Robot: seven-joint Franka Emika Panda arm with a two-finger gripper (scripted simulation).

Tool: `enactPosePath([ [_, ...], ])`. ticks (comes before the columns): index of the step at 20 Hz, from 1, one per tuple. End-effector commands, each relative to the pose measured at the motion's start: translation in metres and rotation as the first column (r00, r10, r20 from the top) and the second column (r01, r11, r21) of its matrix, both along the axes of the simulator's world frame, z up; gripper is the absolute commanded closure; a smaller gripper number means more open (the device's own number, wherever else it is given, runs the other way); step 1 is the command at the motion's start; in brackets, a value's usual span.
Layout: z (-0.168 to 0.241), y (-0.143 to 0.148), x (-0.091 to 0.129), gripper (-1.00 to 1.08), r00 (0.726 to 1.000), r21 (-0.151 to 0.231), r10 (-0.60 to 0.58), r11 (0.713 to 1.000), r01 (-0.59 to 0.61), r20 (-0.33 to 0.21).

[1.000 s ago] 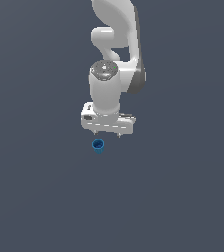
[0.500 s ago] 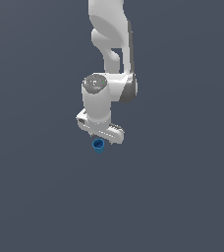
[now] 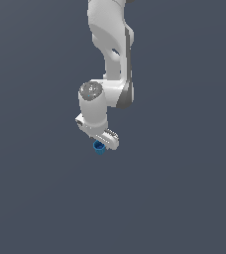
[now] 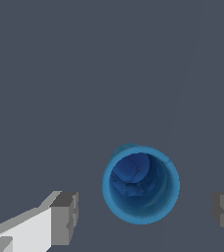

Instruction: Pick up the object and move it to a goal position.

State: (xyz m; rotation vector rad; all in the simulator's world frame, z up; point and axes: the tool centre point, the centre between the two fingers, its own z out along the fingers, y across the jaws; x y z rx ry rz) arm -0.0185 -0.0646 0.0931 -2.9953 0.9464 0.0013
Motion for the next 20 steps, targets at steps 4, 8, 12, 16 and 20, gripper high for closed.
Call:
enactPosePath([
  [4, -0.002, -0.002, 0.000, -0.92, 1.000, 0.000, -0.017, 1.000, 0.017, 0.000],
  [8, -0.008, -0.002, -0.001, -0.92, 1.000, 0.000, -0.018, 1.000, 0.018, 0.000],
  [12, -0.026, -0.002, -0.001, -0.92, 1.000, -0.001, -0.020, 1.000, 0.020, 0.000],
  [16, -0.045, -0.002, -0.002, -0.92, 1.000, -0.001, -0.022, 1.000, 0.022, 0.001],
  [20, -0.053, -0.002, -0.001, -0.92, 1.000, -0.001, -0.023, 1.000, 0.023, 0.001],
])
